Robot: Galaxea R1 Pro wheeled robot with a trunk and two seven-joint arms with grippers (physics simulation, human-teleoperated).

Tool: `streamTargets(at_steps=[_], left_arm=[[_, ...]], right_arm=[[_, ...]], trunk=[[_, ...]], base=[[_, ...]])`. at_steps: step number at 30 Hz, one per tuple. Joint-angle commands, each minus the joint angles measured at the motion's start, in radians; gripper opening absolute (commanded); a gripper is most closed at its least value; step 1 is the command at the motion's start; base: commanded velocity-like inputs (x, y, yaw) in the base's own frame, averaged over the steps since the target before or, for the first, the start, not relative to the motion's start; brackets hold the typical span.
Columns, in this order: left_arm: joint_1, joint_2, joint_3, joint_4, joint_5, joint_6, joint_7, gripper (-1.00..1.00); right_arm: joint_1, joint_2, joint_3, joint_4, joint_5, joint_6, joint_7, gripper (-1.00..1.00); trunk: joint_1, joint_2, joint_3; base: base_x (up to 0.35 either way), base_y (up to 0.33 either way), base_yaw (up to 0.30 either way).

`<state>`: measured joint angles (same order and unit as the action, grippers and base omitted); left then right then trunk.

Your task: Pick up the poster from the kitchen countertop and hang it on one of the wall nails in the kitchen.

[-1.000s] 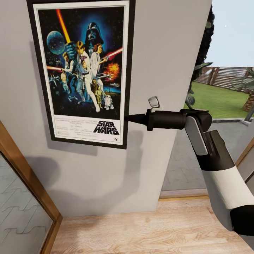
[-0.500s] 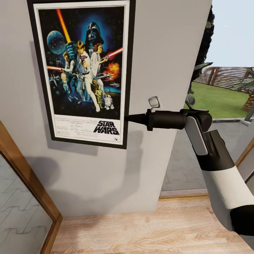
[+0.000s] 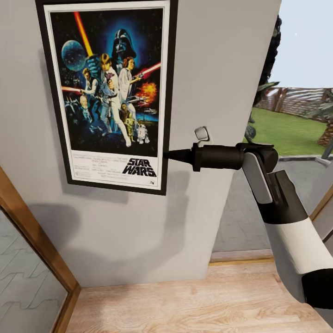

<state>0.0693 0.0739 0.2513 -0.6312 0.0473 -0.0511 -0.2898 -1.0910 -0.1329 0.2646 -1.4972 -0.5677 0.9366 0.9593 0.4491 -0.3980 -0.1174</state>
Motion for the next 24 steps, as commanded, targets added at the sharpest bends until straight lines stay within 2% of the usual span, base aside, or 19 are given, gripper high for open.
streamTargets(at_steps=[1, 24], left_arm=[[0.0, 0.0, 0.003, -0.001, 0.005, 0.0, -0.006, 1.0], [0.0, 0.0, 0.003, -0.001, 0.005, 0.001, -0.006, 1.0]], right_arm=[[-0.001, -0.001, 0.001, 0.0, -0.004, 0.005, 0.001, -1.0], [-0.001, -0.001, 0.001, 0.0, -0.004, 0.005, 0.002, -1.0]], trunk=[[0.001, -0.002, -0.002], [0.001, -0.002, -0.002]], base=[[0.08, 0.0, 0.0], [0.011, 0.0, 0.0]])
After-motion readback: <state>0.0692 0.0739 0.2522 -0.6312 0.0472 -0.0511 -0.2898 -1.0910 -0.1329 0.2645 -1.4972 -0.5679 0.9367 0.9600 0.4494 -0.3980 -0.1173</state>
